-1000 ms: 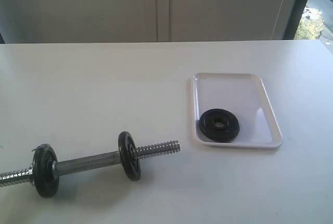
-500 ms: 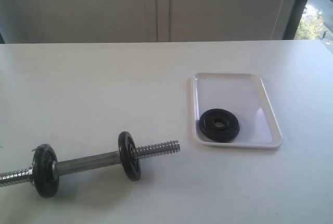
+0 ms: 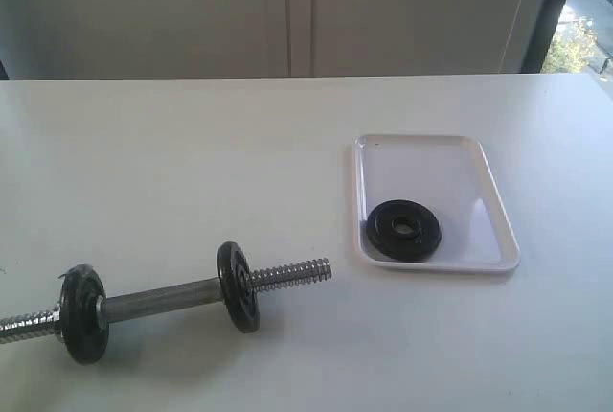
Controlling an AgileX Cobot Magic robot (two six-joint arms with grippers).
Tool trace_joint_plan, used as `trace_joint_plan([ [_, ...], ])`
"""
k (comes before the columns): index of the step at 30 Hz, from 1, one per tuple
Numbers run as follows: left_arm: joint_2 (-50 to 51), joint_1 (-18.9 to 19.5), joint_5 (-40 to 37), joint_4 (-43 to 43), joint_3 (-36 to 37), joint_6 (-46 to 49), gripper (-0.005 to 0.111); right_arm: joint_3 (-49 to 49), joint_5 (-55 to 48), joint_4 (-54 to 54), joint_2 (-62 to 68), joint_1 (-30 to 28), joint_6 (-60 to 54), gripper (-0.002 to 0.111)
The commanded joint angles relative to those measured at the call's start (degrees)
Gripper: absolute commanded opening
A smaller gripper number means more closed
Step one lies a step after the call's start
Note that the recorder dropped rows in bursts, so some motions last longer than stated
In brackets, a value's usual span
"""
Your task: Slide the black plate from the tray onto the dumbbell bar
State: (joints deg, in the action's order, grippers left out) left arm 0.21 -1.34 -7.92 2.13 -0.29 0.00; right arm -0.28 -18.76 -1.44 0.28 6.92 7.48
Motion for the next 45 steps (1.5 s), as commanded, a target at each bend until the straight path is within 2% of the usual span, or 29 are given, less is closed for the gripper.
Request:
trace_joint_plan([
  [1, -0.2, 0.1, 4.6, 0.4, 0.3, 0.0, 0.0, 0.3, 0.8, -0.2, -0.3, 0.0, 0.2, 0.0],
  [14, -0.2, 0.1, 9.9, 0.4, 0.3, 0.0, 0.0, 0.3, 0.8, -0.2, -0.3, 0.0, 0.2, 0.0],
  [18, -0.2, 0.1, 17.0, 0.4, 0.3, -1.0, 0.0, 0.3, 0.8, -0.2, -0.3, 0.0, 0.2, 0.0],
  [25, -0.2, 0.1, 29.1, 0.4, 0.3, -22.3, 0.0, 0.3, 0.8, -0.2, -0.3, 0.0, 0.2, 0.0],
  [26, -0.2, 0.1, 31.8, 0.4, 0.3, -24.6, 0.0, 0.3, 0.8, -0.2, -0.3, 0.0, 0.2, 0.0],
  [28, -0.2, 0.1, 45.6, 0.9, 0.3, -26.1, 0.0, 0.3, 0.8, -0.2, -0.3, 0.0, 0.2, 0.0],
  [30, 0.0, 0.1, 49.7, 4.2, -1.8, -25.3, 0.0, 0.3, 0.8, -0.2, -0.3, 0.0, 0.2, 0.0],
  [33, 3.2, 0.1, 44.3, 5.5, -8.8, -19.4, 0.0, 0.3, 0.8, -0.2, -0.3, 0.0, 0.2, 0.0],
  [35, 7.1, 0.1, 35.6, 4.6, -14.5, -12.9, 0.0, 0.3, 0.8, -0.2, -0.3, 0.0, 0.2, 0.0],
  [38, 16.5, 0.1, 19.6, 1.9, -22.3, 3.9, 0.0, 0.3, 0.8, -0.2, -0.3, 0.0, 0.2, 0.0],
  [39, 21.1, 0.1, 8.3, 1.5, -24.5, 13.1, 0.0, 0.3, 0.8, -0.2, -0.3, 0.0, 0.2, 0.0],
  [41, 27.3, -0.5, 1.8, 1.5, -24.7, 16.3, 0.0, 0.3, 0.8, -0.2, -0.3, 0.0, 0.2, 0.0],
  [44, 34.3, -1.1, -0.2, 1.5, -26.6, 14.6, 0.0, 0.3, 0.8, -0.2, -0.3, 0.0, 0.2, 0.0],
  [45, 38.0, -1.1, -5.0, 1.5, -28.8, 11.9, 0.0, 0.3, 0.8, -0.2, -0.3, 0.0, 0.2, 0.0],
])
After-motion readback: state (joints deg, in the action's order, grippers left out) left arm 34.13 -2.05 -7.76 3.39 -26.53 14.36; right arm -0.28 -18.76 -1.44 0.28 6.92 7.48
